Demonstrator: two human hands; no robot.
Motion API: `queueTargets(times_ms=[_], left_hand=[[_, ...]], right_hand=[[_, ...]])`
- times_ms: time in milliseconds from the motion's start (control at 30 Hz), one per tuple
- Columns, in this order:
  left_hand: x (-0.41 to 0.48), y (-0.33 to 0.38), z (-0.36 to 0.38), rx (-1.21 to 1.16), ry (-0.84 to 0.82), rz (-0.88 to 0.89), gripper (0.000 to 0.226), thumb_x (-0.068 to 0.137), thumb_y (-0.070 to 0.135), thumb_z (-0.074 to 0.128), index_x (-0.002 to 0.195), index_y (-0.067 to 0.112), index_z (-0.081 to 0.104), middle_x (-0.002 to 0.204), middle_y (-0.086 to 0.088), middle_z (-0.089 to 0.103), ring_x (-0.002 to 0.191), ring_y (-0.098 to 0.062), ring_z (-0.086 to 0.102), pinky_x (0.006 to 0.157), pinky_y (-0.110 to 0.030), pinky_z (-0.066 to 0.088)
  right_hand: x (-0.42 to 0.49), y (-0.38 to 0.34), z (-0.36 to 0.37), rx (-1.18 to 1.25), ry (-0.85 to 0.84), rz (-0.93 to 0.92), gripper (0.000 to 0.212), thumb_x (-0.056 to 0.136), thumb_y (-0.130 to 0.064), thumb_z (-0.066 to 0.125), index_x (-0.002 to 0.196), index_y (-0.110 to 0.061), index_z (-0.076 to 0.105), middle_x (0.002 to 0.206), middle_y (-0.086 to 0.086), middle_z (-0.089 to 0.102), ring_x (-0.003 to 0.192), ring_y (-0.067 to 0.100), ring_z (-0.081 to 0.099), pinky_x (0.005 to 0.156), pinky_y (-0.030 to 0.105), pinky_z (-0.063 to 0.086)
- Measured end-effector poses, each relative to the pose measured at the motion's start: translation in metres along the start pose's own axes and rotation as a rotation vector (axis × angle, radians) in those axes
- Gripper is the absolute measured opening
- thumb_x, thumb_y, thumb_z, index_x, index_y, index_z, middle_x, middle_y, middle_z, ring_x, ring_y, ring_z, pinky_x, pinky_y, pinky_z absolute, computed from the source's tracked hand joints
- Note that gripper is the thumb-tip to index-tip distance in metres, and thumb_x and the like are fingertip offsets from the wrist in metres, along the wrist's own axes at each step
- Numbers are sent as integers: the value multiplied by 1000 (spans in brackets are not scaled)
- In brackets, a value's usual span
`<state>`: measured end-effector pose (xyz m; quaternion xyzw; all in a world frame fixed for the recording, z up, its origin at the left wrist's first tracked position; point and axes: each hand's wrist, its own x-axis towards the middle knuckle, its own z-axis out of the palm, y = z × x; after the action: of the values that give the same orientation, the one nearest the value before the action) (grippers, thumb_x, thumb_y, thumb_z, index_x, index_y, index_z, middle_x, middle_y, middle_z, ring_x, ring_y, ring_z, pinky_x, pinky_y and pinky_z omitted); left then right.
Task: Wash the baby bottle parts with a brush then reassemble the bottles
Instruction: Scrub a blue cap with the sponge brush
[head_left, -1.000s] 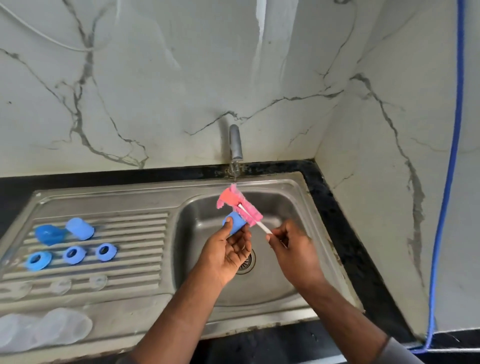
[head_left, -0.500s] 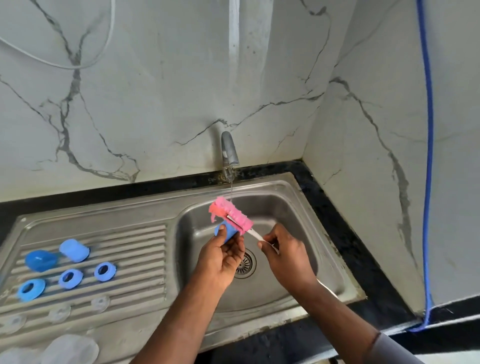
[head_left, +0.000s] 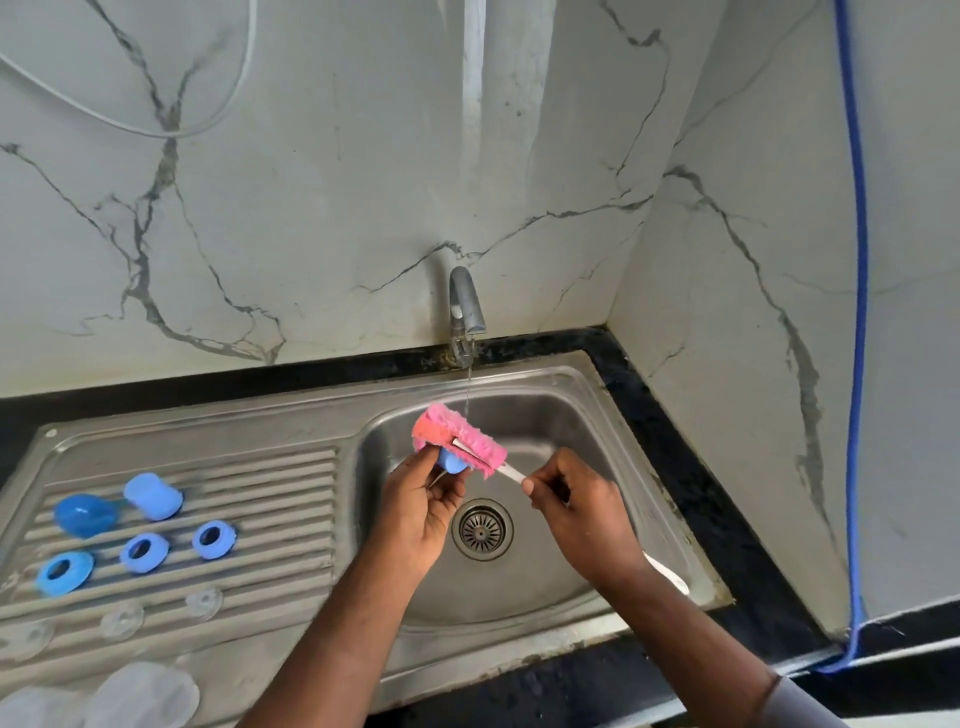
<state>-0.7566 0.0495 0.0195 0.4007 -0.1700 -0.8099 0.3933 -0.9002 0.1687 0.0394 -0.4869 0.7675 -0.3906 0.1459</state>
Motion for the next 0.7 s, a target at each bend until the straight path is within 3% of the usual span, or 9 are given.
queueTargets(times_ms=[200, 700], left_hand=[[-7, 7, -6, 119, -90, 54, 9, 99, 22, 57, 98, 16, 64, 83, -4, 69, 70, -13, 58, 64, -25, 46], [-4, 11, -15, 138, -109, 69, 12, 94, 22, 61, 101, 14, 63, 84, -3, 70, 72, -10, 62, 60, -19, 54]], right_hand=[[10, -3, 8, -27, 44, -23, 21, 91, -22, 74, 80, -18, 56, 72, -12, 67, 65, 8, 62, 58, 29, 50], [21, -4, 17, -30, 40, -72, 23, 90, -22, 75, 79, -14, 56, 71, -11, 66, 68, 9, 61, 57, 25, 44]])
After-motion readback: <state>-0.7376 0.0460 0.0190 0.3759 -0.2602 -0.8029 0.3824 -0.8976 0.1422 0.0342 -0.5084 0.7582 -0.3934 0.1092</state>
